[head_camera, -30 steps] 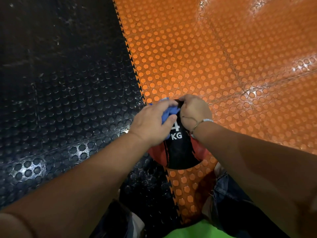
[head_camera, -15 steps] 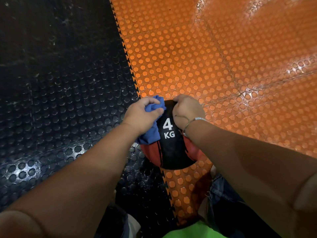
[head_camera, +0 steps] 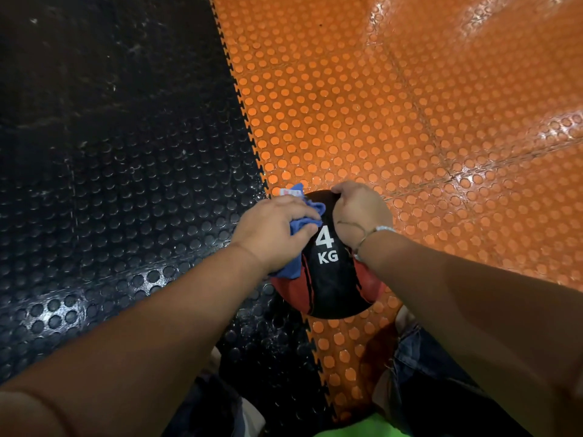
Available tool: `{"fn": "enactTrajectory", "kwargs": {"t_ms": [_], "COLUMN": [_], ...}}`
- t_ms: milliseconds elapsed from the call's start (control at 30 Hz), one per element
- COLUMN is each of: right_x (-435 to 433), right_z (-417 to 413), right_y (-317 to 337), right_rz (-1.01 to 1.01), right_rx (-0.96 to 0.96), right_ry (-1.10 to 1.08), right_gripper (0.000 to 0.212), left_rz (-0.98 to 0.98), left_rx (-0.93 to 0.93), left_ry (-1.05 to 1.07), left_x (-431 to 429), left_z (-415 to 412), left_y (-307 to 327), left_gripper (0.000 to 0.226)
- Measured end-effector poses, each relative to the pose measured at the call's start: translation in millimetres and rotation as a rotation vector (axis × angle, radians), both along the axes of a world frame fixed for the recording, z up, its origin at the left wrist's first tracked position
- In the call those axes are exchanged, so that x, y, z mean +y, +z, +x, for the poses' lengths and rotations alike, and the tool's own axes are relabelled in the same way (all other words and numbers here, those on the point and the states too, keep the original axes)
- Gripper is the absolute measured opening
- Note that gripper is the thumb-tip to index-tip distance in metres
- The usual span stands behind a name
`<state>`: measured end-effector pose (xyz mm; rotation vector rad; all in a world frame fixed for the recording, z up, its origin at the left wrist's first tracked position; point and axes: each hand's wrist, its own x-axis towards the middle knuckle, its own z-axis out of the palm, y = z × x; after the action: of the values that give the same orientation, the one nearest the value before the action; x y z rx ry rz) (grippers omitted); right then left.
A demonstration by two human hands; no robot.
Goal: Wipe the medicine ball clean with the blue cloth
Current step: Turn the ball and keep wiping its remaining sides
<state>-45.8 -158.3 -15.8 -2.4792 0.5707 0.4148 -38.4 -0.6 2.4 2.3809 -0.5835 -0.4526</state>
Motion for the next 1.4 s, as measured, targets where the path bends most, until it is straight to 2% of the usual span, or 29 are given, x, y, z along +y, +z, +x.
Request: {"fn": "enactTrajectory", "kwargs": {"t_ms": [100, 167, 233, 333, 400, 500, 600, 633, 767, 833, 900, 933, 1033, 1067, 1167, 1200, 1233, 1333, 1367, 1400], "right_x": [-1, 0, 1, 2, 1, 3, 9, 9, 4, 2, 1, 0, -4, -3, 0, 1, 1, -3, -5, -7], "right_z": [1, 2, 3, 6, 7, 5, 8, 10, 12, 11, 11, 12, 13, 13, 14, 15, 17, 19, 18, 17], "right_y": [-1, 1, 1, 1, 0, 1, 2, 3, 5, 5, 5, 5, 5, 5, 7, 7, 7, 4, 3, 2], "right_rz": [0.003, 0.012, 0.013, 0.012, 0.018, 0.013, -0.016, -0.016, 0.036, 0.042, 0.045, 0.046, 0.053, 0.053, 0.039, 0.037, 0.039, 0.063, 0.068, 0.071], "right_rx": [-0.001, -0.005, -0.009, -0.004, -0.008, -0.017, -0.013, -0.005, 0.013, 0.009, 0.010, 0.012, 0.008, 0.009, 0.022, 0.029, 0.030, 0.018, 0.014, 0.011], "right_ry": [-0.006, -0.001, 0.002, -0.006, -0.021, -0.031, -0.033, -0.041, -0.062, -0.057, -0.067, -0.071, -0.089, -0.089, -0.084, -0.088, -0.092, -0.095, -0.091, -0.089], "right_gripper": [0.042, 0.041, 0.040, 0.041, 0.042, 0.041, 0.040, 0.040, 0.043, 0.042, 0.042, 0.042, 0.042, 0.042, 0.041, 0.039, 0.037, 0.037, 0.038, 0.038], "left_rz": [-0.067, 0.067, 0.227, 0.081, 0.023, 0.020, 0.038, 0.027, 0.015, 0.082, 0.045, -0.017, -0.121, -0.135, -0.154, -0.138, -0.115, -0.106, -0.095, -0.079], "left_rx": [0.016, 0.039, 0.057, 0.139, 0.045, -0.012, 0.034, 0.039, -0.076, -0.086, -0.030, -0.058, -0.197, -0.196, -0.022, 0.005, -0.022, -0.168, -0.179, -0.134], "left_ry": [-0.019, 0.077, 0.182, 0.190, 0.048, 0.004, 0.210, 0.219, 0.034, 0.197, 0.388, 0.360, 0.031, 0.045, 0.480, 0.537, 0.483, 0.146, 0.139, 0.230], "left_x": [-3, -6, -6, -8, -13, -12, -8, -10, -11, 0, 2, -2, -12, -8, 2, 1, -2, -5, 1, 6], "left_z": [-5, -7, -2, 1, -7, -8, 6, 5, -14, -4, -2, -8, -43, -42, -19, -17, -19, -38, -34, -26], "left_y": [1, -1, -4, -4, -1, -2, -6, -4, -2, -14, -18, -16, -14, -17, -32, -31, -26, -17, -20, -28], "left_gripper": [0.025, 0.037, 0.039, 0.031, 0.025, 0.024, 0.022, 0.021, 0.020, 0.022, 0.022, 0.021, 0.024, 0.024, 0.020, 0.021, 0.021, 0.020, 0.019, 0.019]}}
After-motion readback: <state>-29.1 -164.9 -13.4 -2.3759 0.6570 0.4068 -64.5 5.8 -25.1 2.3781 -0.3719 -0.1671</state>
